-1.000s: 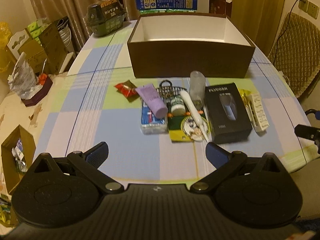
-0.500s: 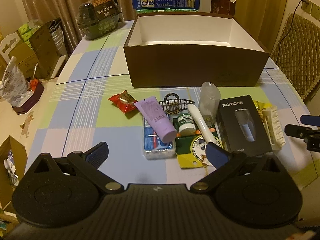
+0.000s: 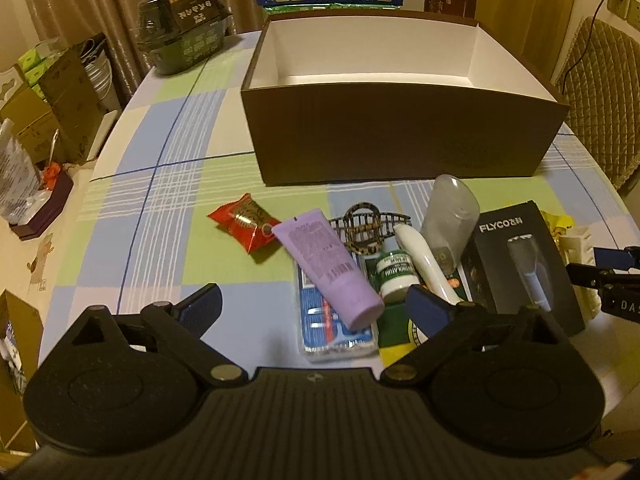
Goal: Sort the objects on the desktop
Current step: 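Grasp the purple tube with the left tool while the right grasps the white clip, then carry both items into the brown box and open both tools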
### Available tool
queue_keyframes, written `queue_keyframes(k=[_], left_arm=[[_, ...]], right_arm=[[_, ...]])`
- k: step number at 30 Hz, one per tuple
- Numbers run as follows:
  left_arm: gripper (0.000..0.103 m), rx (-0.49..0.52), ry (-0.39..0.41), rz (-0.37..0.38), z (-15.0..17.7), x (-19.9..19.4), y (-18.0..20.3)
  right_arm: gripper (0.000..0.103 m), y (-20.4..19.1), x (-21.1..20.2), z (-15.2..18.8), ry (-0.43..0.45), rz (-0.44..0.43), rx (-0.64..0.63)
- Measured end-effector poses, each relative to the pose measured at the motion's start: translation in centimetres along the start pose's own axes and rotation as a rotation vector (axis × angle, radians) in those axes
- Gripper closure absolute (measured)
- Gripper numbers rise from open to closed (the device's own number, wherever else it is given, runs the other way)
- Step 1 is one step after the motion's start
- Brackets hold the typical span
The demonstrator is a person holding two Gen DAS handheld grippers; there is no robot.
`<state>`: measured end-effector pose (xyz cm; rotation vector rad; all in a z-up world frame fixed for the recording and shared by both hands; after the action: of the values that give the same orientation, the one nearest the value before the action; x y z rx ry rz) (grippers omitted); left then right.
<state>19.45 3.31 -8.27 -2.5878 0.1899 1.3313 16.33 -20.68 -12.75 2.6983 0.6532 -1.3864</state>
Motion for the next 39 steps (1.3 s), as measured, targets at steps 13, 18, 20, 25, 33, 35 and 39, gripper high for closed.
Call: queue_keyframes(k=[13, 18, 20, 25, 33, 35, 39], left_arm=[[0.045, 0.040, -0.033, 0.064, -1.4, 4.6, -0.7], [0.073, 0.032, -0.062, 0.126, -1.0, 5.4, -1.3], [0.073, 0.037, -0.066, 0.137, -0.9, 5.4, -1.4], [0.072, 0.048, -0.061, 0.153, -1.2, 5.9, -1.5], [0.075, 0.049, -0.061, 0.175, -1.5, 6.2, -2.1], [0.075, 0.057, -0.062, 0.172, -1.5, 6.1, -2.0], [0.075, 0.049, -0.054, 0.173, -1.5, 5.6, -2.5]], right_arm=[[0.071, 1.0, 0.7, -0.4, -0.034, 0.037, 0.060], [0.071, 1.0, 0.9, -0.6, -0.044, 0.039, 0.072], [0.071, 1.0, 1.1, -0.7, -0.050, 0.039, 0.075], [0.071, 0.9, 1.4, -1.0, -0.057, 0.040, 0.073], [0.078, 0.7, 1.4, -1.4, -0.050, 0.037, 0.059], [0.078, 0.6, 1.1, -1.6, -0.042, 0.035, 0.057], [0.078, 0.6, 0.3, -2.1, -0.023, 0.035, 0.066]])
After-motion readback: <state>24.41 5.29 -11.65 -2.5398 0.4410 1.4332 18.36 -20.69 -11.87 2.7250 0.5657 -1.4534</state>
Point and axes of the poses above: each gripper's, at about its wrist camera, not at the fingertips, and x roughly the way its jaws point, y to its right, z to its underside, the point moved 1 cm from there along x, roughly the way its jaws point, and after that the axes turned 7 degrees about x, right-handed, at the moved point
